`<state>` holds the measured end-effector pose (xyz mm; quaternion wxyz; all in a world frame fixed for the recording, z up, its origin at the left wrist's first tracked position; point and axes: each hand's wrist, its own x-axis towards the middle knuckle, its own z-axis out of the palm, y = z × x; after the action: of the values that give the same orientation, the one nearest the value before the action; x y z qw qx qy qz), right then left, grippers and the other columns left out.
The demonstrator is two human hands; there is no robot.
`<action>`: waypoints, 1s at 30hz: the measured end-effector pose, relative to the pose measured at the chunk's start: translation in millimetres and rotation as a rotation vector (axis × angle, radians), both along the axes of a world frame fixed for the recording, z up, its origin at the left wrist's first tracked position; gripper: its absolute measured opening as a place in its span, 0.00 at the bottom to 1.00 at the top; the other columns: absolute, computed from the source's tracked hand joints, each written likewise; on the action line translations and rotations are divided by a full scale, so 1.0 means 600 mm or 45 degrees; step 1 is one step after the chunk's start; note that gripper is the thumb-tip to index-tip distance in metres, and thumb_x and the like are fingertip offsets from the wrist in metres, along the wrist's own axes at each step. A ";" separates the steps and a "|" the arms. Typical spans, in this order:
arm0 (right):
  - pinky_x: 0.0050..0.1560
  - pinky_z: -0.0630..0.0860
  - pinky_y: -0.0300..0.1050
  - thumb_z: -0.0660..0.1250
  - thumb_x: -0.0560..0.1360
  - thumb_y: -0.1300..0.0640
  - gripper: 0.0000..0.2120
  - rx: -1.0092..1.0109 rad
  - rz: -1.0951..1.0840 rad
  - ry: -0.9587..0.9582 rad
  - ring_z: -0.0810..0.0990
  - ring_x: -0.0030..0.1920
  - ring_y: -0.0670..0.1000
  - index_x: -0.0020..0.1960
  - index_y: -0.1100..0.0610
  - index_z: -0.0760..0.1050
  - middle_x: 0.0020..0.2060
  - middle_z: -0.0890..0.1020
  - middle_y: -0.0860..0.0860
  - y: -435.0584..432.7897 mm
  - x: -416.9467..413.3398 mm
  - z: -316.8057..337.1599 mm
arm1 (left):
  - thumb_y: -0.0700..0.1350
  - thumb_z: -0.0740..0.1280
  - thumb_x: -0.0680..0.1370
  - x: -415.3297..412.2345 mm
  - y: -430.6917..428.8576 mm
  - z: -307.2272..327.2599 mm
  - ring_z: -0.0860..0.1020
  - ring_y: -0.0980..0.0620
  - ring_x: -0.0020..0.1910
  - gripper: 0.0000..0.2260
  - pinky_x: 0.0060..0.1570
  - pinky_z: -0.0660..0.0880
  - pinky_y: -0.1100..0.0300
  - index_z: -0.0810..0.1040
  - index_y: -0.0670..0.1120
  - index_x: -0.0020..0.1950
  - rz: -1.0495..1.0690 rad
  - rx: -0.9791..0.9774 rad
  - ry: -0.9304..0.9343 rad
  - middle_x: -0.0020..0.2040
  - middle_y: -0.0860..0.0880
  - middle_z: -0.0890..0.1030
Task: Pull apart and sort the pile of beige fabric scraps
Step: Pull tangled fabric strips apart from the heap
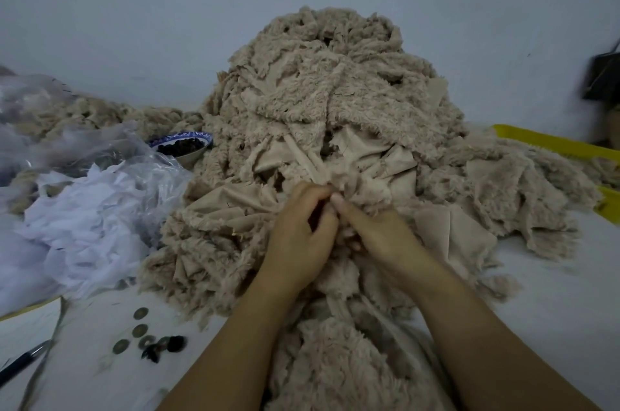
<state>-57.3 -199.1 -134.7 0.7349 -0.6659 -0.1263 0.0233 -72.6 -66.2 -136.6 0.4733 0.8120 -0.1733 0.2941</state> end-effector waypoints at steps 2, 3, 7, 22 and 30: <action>0.39 0.80 0.40 0.73 0.75 0.52 0.11 0.116 -0.012 0.170 0.86 0.41 0.52 0.49 0.60 0.85 0.41 0.87 0.54 -0.015 0.012 0.003 | 0.42 0.59 0.79 0.000 0.013 0.001 0.76 0.65 0.53 0.14 0.51 0.71 0.73 0.79 0.56 0.58 0.000 -0.224 0.048 0.52 0.61 0.79; 0.37 0.81 0.41 0.74 0.72 0.52 0.11 0.202 -0.036 0.235 0.85 0.39 0.53 0.45 0.60 0.86 0.40 0.87 0.55 -0.026 0.018 0.012 | 0.43 0.58 0.79 0.002 0.020 0.002 0.77 0.66 0.50 0.15 0.47 0.73 0.72 0.79 0.59 0.57 0.041 -0.354 0.066 0.52 0.62 0.79; 0.45 0.81 0.40 0.71 0.69 0.44 0.23 1.003 -0.041 0.225 0.84 0.52 0.50 0.56 0.60 0.77 0.53 0.82 0.55 -0.068 0.041 0.031 | 0.44 0.57 0.77 0.016 0.030 -0.007 0.76 0.64 0.36 0.15 0.34 0.73 0.69 0.81 0.56 0.54 0.256 -0.666 0.126 0.45 0.62 0.81; 0.36 0.77 0.39 0.63 0.82 0.51 0.13 -0.100 -0.065 -0.104 0.79 0.37 0.42 0.40 0.44 0.77 0.38 0.81 0.46 -0.019 0.013 0.003 | 0.58 0.63 0.79 0.017 0.031 -0.008 0.76 0.70 0.53 0.11 0.49 0.73 0.74 0.77 0.65 0.60 0.033 -0.302 0.381 0.53 0.68 0.79; 0.33 0.79 0.40 0.58 0.84 0.56 0.17 0.699 -0.160 0.362 0.83 0.31 0.51 0.43 0.58 0.81 0.33 0.83 0.54 -0.037 0.024 0.029 | 0.44 0.65 0.81 0.028 0.029 -0.020 0.72 0.49 0.55 0.07 0.53 0.70 0.54 0.80 0.48 0.57 0.366 0.215 0.378 0.44 0.64 0.69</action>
<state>-43.1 -221.5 -117.4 0.8975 -0.4392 0.0175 0.0357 -55.9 -48.9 -148.7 0.3773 0.8995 -0.0082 0.2200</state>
